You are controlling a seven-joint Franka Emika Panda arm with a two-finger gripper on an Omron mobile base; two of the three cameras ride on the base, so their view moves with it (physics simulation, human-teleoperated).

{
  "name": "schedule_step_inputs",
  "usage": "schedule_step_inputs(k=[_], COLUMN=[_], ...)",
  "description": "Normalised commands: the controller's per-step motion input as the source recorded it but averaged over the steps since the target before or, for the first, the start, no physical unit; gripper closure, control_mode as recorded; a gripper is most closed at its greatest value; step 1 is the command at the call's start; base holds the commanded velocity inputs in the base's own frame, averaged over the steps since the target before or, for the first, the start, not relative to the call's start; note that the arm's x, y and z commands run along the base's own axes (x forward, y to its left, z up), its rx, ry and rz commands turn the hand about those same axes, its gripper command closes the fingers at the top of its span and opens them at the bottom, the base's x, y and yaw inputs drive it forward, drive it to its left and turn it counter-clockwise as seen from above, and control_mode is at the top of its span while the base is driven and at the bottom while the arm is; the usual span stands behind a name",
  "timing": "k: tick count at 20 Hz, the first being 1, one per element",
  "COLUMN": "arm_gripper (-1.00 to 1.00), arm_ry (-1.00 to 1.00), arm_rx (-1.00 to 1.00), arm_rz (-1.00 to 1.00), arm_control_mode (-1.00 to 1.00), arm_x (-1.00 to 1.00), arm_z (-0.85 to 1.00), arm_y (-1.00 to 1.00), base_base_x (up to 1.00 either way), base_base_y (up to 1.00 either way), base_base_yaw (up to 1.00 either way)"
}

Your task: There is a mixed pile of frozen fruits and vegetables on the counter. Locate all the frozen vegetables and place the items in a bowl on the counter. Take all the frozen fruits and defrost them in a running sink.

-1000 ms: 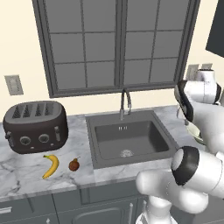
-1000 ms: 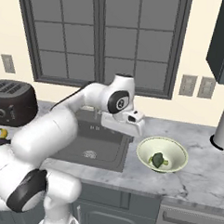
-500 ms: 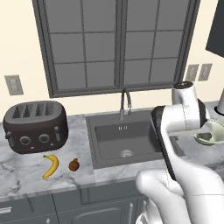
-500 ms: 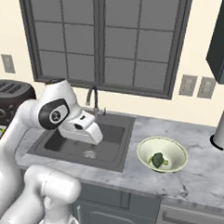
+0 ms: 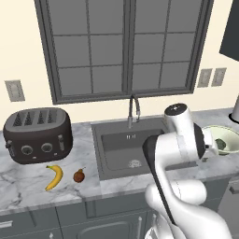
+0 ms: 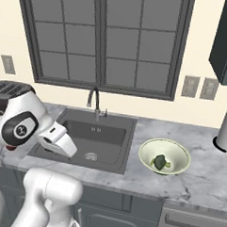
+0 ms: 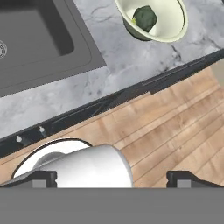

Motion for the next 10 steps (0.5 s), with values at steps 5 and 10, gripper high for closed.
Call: schedule_step_inputs(k=[5,10], arm_gripper=[-1.00,-1.00], arm_ry=[0.00,0.11], arm_rx=[0.00,0.13], arm_rz=[0.00,0.04], arm_control_mode=[-1.00,-1.00], arm_x=[0.00,0.00], arm_z=[0.00,-0.17], arm_y=[0.00,0.34], base_base_x=[0.00,0.00], base_base_y=[0.00,0.00], base_base_yaw=[0.00,0.00])
